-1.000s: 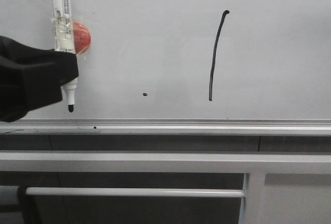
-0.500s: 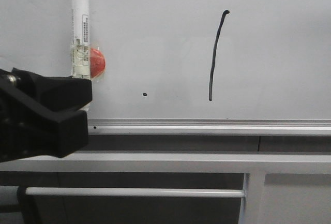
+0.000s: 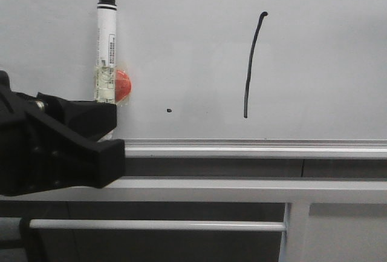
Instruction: Write number 1 on whiteboard
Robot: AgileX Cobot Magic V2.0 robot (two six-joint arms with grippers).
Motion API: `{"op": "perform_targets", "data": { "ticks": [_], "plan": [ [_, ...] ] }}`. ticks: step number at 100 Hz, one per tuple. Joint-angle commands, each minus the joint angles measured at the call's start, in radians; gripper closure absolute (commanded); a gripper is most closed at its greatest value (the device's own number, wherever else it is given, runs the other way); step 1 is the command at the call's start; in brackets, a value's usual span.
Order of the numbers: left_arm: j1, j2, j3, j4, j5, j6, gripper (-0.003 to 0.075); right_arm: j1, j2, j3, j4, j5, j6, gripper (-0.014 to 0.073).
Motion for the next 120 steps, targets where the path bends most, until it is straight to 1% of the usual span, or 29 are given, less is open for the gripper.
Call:
{"op": "perform_targets", "data": {
  "ticks": [1, 25, 68, 73, 78, 79, 85, 90, 97, 103, 120],
  "plan": [
    [0.016, -0.018, -0.02, 0.024, -0.191, -0.015, 0.0741, -0.008, 0.013, -0.023, 0.004, -0.061, -0.007, 0.0657],
    [0.039, -0.018, -0.035, 0.036, -0.191, -0.015, 0.0741, -0.008, 0.013, -0.023, 0.004, -0.061, -0.007, 0.0657],
    [0.039, -0.018, -0.035, 0.033, -0.176, -0.015, 0.0737, -0.008, 0.013, -0.023, 0.004, -0.061, -0.007, 0.0657],
    [0.039, -0.018, -0.035, 0.033, -0.176, -0.015, 0.0718, -0.008, 0.013, -0.023, 0.004, -0.061, -0.007, 0.0657],
    [0.039, -0.018, -0.035, 0.033, -0.176, -0.015, 0.0678, -0.008, 0.013, -0.023, 0.004, -0.061, -0.007, 0.0657],
    [0.039, -0.018, -0.035, 0.033, -0.176, -0.015, 0.0656, -0.008, 0.013, -0.023, 0.004, -0.061, -0.007, 0.0657],
    [0.039, -0.018, -0.035, 0.028, -0.176, -0.015, 0.0596, -0.008, 0.013, -0.023, 0.004, -0.061, -0.007, 0.0657],
    [0.039, -0.018, -0.035, 0.021, -0.176, -0.015, 0.0529, -0.008, 0.013, -0.023, 0.004, -0.061, -0.007, 0.0657],
    [0.039, -0.018, -0.035, 0.012, -0.176, -0.015, 0.0472, -0.008, 0.013, -0.023, 0.004, -0.061, -0.007, 0.0657],
    [0.039, -0.018, -0.033, 0.008, -0.176, -0.015, 0.0456, -0.008, 0.013, -0.023, 0.004, -0.061, -0.007, 0.0657],
    [0.037, -0.018, -0.02, 0.006, -0.176, -0.015, 0.0457, -0.008, 0.013, -0.023, 0.004, -0.061, -0.007, 0.0657]
  ]
}}
